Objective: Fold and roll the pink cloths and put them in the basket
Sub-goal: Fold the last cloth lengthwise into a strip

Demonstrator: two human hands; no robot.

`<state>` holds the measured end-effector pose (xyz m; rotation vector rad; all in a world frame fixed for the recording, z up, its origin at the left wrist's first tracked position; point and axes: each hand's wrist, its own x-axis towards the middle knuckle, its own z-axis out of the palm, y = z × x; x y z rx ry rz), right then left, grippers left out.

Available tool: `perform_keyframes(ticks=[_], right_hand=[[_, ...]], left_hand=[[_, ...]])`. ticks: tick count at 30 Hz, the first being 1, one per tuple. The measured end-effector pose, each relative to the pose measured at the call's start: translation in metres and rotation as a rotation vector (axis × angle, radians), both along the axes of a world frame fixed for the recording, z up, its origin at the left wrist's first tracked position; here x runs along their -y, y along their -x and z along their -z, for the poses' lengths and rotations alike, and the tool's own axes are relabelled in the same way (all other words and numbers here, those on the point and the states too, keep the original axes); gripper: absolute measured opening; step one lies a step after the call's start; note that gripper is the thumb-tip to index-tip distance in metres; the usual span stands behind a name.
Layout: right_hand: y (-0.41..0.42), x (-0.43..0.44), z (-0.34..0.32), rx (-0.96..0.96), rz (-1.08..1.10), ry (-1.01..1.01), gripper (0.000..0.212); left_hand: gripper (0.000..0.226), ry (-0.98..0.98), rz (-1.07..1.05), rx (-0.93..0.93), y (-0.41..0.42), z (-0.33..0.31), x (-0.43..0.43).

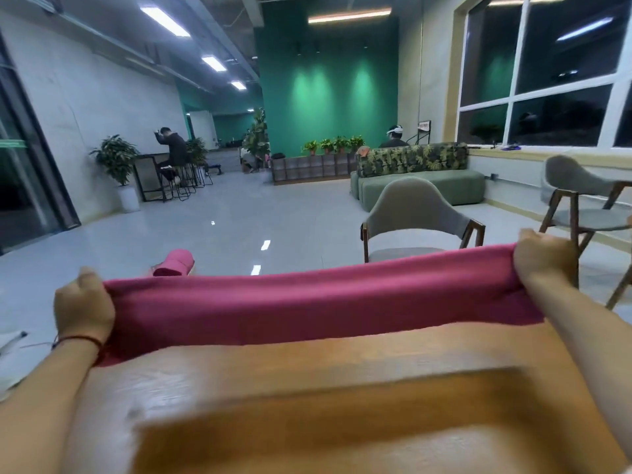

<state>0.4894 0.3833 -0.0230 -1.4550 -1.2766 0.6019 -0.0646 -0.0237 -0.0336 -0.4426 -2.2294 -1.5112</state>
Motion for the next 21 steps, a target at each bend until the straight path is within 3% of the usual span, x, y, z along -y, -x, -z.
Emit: perform_keyframes(ticks=[6,10,14,17,19,21], right_hand=[[-0.005,-0.013,0.004,0.04,-0.076,0.037,0.06],[0.001,-0.022,0.007,0.105,-0.112,0.123,0.068],[-0.002,-0.057,0.01,0.027,-0.259,0.188,0.081],[-0.017,-0.101,0.02,-0.088,-0.4,0.243,0.026],[-0.016,-0.103,0.015,-0.076,-0.47,0.265,0.014],[-0.015,-0.113,0.017,0.052,-0.547,0.227,0.007]], left_hand=[[0.072,-0.032,0.069,0.112,-0.001,-0.002,0.0],[0.039,-0.002,0.252,0.237,0.029,0.024,-0.006],[0.034,0.036,0.531,0.43,0.042,0.036,-0.022],[0.018,0.164,0.566,0.364,0.044,0.03,-0.035],[0.013,0.225,0.54,0.305,0.064,0.028,-0.033],[0.017,0.26,0.526,0.266,0.084,0.026,-0.037]])
